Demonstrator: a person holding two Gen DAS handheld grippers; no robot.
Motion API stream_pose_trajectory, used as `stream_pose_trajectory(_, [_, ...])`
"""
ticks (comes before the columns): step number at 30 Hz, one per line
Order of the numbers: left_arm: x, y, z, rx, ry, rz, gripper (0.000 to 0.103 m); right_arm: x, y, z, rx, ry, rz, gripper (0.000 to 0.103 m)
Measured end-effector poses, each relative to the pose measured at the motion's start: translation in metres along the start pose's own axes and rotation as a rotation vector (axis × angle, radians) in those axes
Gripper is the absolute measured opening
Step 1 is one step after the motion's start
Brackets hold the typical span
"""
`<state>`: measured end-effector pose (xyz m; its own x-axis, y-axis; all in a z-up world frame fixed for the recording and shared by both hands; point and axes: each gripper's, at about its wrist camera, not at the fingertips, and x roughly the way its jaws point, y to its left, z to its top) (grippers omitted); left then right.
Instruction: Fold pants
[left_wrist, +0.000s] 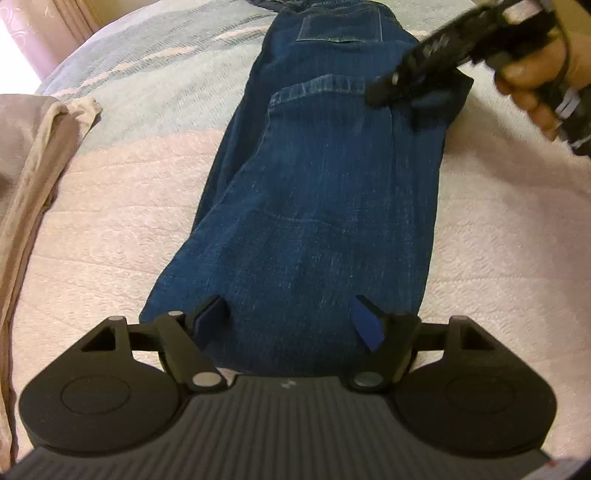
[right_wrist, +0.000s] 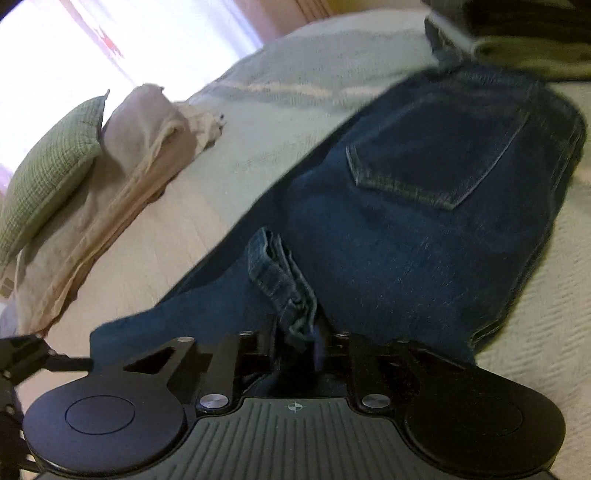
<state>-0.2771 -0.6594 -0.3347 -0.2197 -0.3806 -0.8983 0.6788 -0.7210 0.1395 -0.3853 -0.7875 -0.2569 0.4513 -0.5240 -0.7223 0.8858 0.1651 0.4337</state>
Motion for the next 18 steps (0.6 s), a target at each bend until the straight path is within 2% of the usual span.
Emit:
stream_pose_trajectory(2, [-0.01,0.007,-0.005,-0.02,-0.038,-0.031,0.072,-0.022,0.005,-0.004,-0.002,-0.057,-0.038,0.045])
stream_pose_trajectory(5, [-0.036,0.026,-0.02,-0.039,-0.089,-0.003,0.072,-0.061,0.019,-0.026,0.018,-0.115,-0.055,0.047])
stream_pose_trajectory(8, [-0.065,0.05,-0.041,-0.059,-0.126,0.013,0.072,-0.08,0.054,-0.067,0.022,-0.116,0.022,0.047])
stream_pose_trajectory(10, [-0.074,0.057,-0.05,-0.036,-0.128,0.018,0.072,-0.071,0.082,-0.101,0.012,-0.068,0.101,0.048])
stream_pose_trajectory(13, [-0.074,0.064,-0.059,0.017,-0.119,0.011,0.072,-0.041,0.122,-0.145,-0.083,0.007,0.158,0.048])
stream_pose_trajectory(16, [-0.067,0.064,-0.065,0.056,-0.127,0.0,0.072,-0.01,0.15,-0.169,-0.216,0.022,0.17,0.049])
stream_pose_trajectory(18, [-0.06,0.063,-0.066,0.072,-0.136,-0.013,0.072,0.005,0.163,-0.176,-0.295,-0.005,0.155,0.052])
